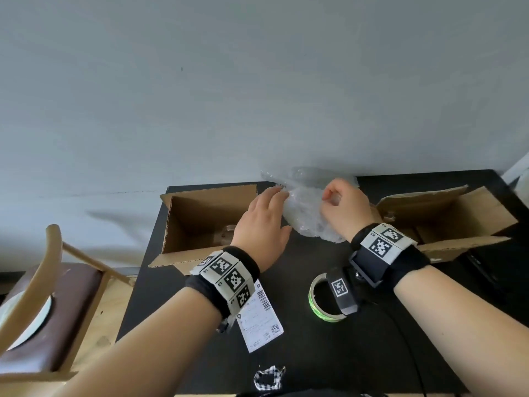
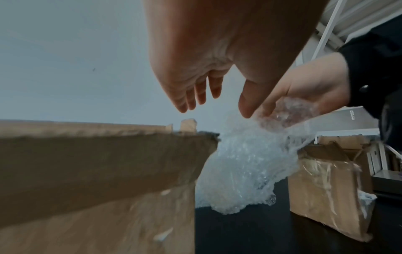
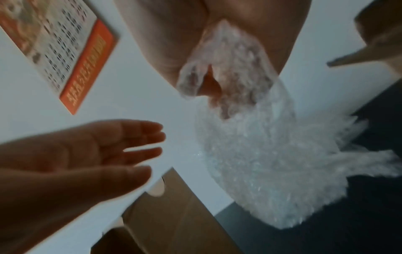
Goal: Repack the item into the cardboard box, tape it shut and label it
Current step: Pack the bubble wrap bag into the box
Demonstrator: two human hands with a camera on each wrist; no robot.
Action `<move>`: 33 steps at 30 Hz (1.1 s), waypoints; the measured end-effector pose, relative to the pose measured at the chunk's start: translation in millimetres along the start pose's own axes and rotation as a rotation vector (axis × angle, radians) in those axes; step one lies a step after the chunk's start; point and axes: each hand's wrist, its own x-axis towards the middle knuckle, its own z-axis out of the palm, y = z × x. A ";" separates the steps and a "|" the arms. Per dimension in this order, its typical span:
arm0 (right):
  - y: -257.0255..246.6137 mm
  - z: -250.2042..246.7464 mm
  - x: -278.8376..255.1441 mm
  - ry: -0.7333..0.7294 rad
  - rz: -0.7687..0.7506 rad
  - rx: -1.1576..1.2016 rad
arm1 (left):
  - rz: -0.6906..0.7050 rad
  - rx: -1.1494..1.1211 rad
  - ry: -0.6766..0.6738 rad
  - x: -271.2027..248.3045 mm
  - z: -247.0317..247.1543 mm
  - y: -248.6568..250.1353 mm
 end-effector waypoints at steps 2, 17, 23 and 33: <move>-3.7 -12.9 4.4 0.009 -0.049 0.086 | 0.030 0.029 -0.043 12.7 -1.6 5.8; 10.2 -64.0 27.0 -0.018 0.088 0.470 | -0.192 -0.318 -0.004 85.9 -21.6 34.2; 28.1 -30.3 30.9 -0.239 0.123 0.300 | -0.295 -0.640 0.142 89.2 -27.3 36.1; 48.3 16.1 30.6 -0.300 0.088 0.019 | -0.440 -0.979 0.194 88.8 -47.5 30.4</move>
